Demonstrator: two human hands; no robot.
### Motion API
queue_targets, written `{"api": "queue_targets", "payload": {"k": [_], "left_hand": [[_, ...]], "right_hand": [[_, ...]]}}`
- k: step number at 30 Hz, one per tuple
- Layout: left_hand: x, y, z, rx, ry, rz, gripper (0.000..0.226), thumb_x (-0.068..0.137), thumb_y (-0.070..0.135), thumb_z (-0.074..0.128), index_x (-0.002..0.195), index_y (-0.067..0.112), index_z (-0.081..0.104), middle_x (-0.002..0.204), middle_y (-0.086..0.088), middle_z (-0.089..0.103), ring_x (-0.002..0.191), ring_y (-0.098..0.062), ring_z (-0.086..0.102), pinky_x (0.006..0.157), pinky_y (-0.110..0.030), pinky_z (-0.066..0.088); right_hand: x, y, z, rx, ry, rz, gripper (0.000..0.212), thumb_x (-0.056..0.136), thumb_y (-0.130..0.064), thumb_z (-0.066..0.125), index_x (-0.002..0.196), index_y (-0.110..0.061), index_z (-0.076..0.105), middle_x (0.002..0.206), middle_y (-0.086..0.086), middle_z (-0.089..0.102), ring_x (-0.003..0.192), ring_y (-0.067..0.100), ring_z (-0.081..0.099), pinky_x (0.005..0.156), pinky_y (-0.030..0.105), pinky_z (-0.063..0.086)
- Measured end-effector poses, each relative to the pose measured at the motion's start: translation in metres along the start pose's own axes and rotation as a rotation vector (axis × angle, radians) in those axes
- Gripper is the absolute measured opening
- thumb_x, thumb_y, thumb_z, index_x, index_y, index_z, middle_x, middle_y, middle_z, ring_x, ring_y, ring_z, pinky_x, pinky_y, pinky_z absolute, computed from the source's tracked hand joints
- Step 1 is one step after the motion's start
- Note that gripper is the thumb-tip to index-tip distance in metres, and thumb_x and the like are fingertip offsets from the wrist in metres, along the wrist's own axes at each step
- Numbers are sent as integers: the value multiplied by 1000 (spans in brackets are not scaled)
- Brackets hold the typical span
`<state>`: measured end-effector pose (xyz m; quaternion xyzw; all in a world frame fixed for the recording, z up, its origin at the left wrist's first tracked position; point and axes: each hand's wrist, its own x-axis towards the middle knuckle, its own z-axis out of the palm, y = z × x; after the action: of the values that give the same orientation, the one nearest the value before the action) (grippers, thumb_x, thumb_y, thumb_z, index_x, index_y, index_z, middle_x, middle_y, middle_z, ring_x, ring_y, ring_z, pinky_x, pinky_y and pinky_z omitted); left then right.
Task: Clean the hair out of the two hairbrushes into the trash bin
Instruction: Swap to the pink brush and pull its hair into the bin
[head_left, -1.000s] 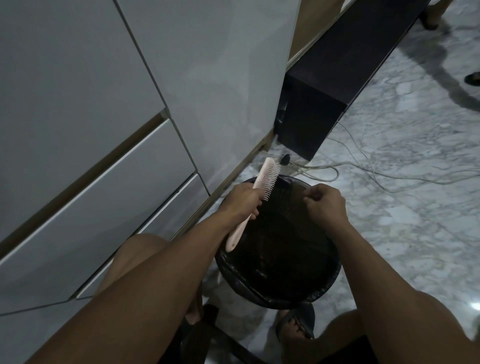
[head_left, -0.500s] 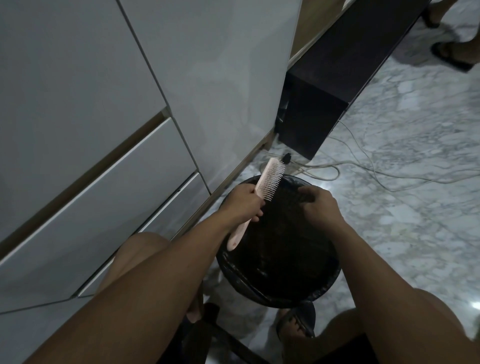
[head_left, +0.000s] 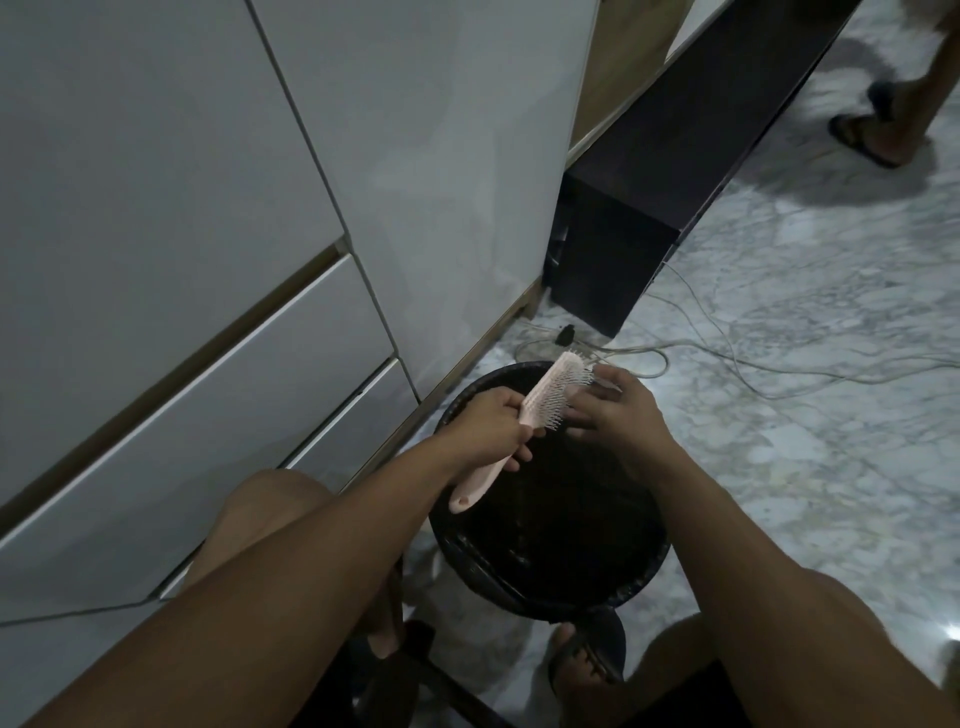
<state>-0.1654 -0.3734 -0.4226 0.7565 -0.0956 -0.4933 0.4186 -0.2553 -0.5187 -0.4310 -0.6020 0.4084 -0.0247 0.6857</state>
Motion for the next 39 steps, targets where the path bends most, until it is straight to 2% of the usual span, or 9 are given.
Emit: {"api": "queue_targets", "payload": {"k": [6, 12, 16, 21, 25, 28, 31, 35, 39], "left_hand": [[-23, 16, -1, 22, -42, 57, 23, 94, 0, 51, 112, 12, 59, 107, -9, 73, 69, -14, 63, 58, -27, 52], [-52, 35, -13, 10, -49, 94, 19, 90, -2, 58, 105, 9, 61, 100, -12, 71, 61, -13, 64, 52, -24, 52], [-76, 45, -22, 43, -20, 141, 25, 82, -11, 65, 102, 5, 65, 91, -15, 68, 67, -19, 71, 59, -27, 58], [-102, 56, -30, 88, 44, 184, 33, 81, -13, 65, 114, -8, 63, 88, -19, 68, 69, -24, 71, 73, -39, 62], [-123, 62, -38, 126, 112, 197, 33, 80, -10, 69, 112, -10, 65, 77, -16, 69, 69, -25, 73, 75, -43, 62], [-145, 69, -46, 157, 192, 236, 23, 77, -11, 68, 99, -6, 67, 68, -15, 68, 55, -21, 69, 60, -38, 59], [-166, 77, -56, 172, 307, 299, 23, 70, -8, 72, 81, 10, 64, 84, -20, 69, 69, -34, 71, 64, -48, 60], [-195, 93, -77, 119, 364, 345, 24, 79, -7, 71, 85, 12, 58, 93, -19, 66, 61, -31, 66, 50, -34, 50], [-229, 116, -99, 135, 480, 443, 27, 74, -5, 74, 95, 6, 61, 90, -21, 69, 60, -28, 66, 56, -35, 54]], "right_hand": [[-18, -23, -1, 21, -98, -71, 75, 73, -2, 80, 135, -21, 43, 113, 9, 59, 93, 23, 70, 70, 36, 62], [-35, -53, -8, -38, 7, -124, 35, 86, -20, 72, 119, -14, 66, 101, 8, 68, 85, 20, 71, 69, 34, 61], [-44, -70, -11, -80, 111, -158, 15, 86, -21, 72, 96, -11, 75, 95, 15, 73, 81, 27, 73, 62, 32, 59], [-54, -86, -11, -319, 420, -303, 16, 78, -31, 75, 63, -27, 70, 63, -1, 72, 69, 22, 71, 75, 46, 60], [-70, -98, -1, -326, 236, -330, 25, 76, 0, 72, 88, -22, 71, 96, 4, 71, 92, 26, 69, 86, 48, 58], [-89, -113, 8, -324, 27, -360, 47, 77, 8, 70, 117, -17, 65, 115, 7, 63, 103, 29, 65, 83, 47, 59], [-103, -132, 17, -271, -55, -382, 39, 80, 6, 71, 117, -4, 64, 113, 16, 66, 98, 33, 68, 77, 46, 60], [-117, -167, 29, -198, -17, -469, 26, 81, 2, 73, 107, 1, 68, 107, 20, 69, 96, 31, 70, 73, 35, 62], [-140, -215, 47, -202, -2, -575, 16, 81, 0, 73, 96, -5, 71, 99, 13, 71, 90, 22, 70, 71, 30, 62]]}}
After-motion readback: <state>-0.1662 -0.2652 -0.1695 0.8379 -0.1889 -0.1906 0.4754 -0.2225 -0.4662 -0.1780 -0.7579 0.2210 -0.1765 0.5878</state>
